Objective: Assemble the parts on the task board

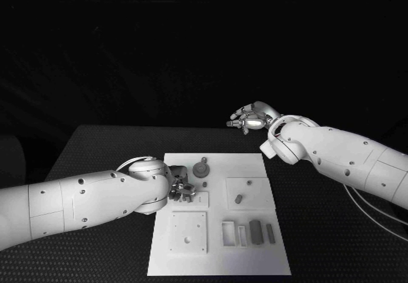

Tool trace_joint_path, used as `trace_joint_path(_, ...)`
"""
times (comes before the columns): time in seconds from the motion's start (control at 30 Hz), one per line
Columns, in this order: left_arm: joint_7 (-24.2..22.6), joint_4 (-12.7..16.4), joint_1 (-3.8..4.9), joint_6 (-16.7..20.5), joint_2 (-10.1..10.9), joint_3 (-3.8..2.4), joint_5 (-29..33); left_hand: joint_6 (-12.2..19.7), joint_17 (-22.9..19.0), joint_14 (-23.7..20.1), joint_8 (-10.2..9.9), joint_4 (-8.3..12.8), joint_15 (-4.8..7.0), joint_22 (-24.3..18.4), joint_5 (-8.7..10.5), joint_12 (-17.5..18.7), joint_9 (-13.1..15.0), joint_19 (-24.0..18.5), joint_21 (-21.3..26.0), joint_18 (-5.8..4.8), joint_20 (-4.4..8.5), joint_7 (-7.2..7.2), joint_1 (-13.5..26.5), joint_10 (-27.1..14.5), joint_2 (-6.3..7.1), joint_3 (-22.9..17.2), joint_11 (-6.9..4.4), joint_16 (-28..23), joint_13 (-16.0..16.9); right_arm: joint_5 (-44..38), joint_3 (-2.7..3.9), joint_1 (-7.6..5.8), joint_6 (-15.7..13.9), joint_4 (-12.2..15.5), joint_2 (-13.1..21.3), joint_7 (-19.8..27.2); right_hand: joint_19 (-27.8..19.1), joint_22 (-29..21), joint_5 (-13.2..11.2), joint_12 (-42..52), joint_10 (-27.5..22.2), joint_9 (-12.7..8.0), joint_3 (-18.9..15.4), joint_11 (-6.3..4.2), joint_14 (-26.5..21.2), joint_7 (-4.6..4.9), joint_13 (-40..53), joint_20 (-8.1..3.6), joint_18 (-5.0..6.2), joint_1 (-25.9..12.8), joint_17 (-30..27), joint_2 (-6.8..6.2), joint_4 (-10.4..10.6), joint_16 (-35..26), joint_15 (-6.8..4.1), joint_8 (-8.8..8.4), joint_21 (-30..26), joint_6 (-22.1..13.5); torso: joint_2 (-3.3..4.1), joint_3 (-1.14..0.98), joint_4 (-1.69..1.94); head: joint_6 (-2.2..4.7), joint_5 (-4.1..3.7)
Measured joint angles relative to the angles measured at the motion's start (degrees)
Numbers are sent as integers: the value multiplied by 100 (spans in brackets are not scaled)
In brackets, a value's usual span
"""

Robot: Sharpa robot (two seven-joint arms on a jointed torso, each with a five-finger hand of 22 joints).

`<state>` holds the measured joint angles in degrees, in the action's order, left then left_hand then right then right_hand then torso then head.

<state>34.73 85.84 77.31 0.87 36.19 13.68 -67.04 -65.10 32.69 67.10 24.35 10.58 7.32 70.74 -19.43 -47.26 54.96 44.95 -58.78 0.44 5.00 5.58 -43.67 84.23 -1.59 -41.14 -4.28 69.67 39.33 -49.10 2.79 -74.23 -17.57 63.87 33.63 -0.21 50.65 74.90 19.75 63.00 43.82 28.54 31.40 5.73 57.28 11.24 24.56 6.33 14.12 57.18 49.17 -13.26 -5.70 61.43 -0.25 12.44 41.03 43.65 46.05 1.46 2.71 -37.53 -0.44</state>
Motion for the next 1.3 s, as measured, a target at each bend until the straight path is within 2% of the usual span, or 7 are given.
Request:
trace_joint_path(0.13,-18,3,0,134,17,-1,25,9,-101,-28,-61,-151,14,12,332,45,-8,0,45,0,0,-9,-144,-9,69,-8,9,-24,-106,1,0,9,2,0,7,0,0,0,22,0,0,0,0,0,0,0,0,0,0,0,-1,0,0,0,0,0,0,0,-1,-1,0,4,1)
trace_joint_path(0.23,-30,5,-1,219,28,-2,52,10,-156,-30,-109,-222,13,20,462,72,-25,0,75,0,0,-11,-209,-30,120,3,30,-40,-169,2,0,14,4,4,12,0,0,0,22,22,0,0,0,0,0,-1,-6,0,0,0,-1,0,0,0,0,0,0,1,0,-1,1,4,2)
trace_joint_path(0.57,-79,22,-1,377,38,-2,98,23,-199,-56,-111,-263,22,35,511,72,-48,0,100,0,0,-24,-301,-30,212,7,29,-41,-218,6,0,29,8,4,22,0,0,0,22,23,-20,0,-16,21,0,-1,-10,0,0,0,-7,0,17,0,1,-1,0,1,0,-1,1,5,2)
trace_joint_path(0.83,-159,86,-8,397,46,4,-125,11,-250,-57,-146,-298,22,41,595,95,-47,0,133,0,0,-49,-421,-31,365,1,29,-40,-272,9,0,30,11,9,33,0,0,0,22,23,-20,1,-16,21,0,3,-12,0,0,0,-7,0,16,0,1,-1,0,-3,-1,-1,4,4,-1)
trace_joint_path(1.3,-228,124,-56,466,117,6,-218,-24,-302,-89,-205,-378,33,51,619,139,-67,0,177,0,0,-93,-516,-69,463,33,32,-67,-328,13,0,36,16,11,37,0,0,0,22,23,-20,-4,-32,21,0,10,-23,0,0,0,-18,0,0,21,2,-1,0,-11,-2,-3,1,13,10)
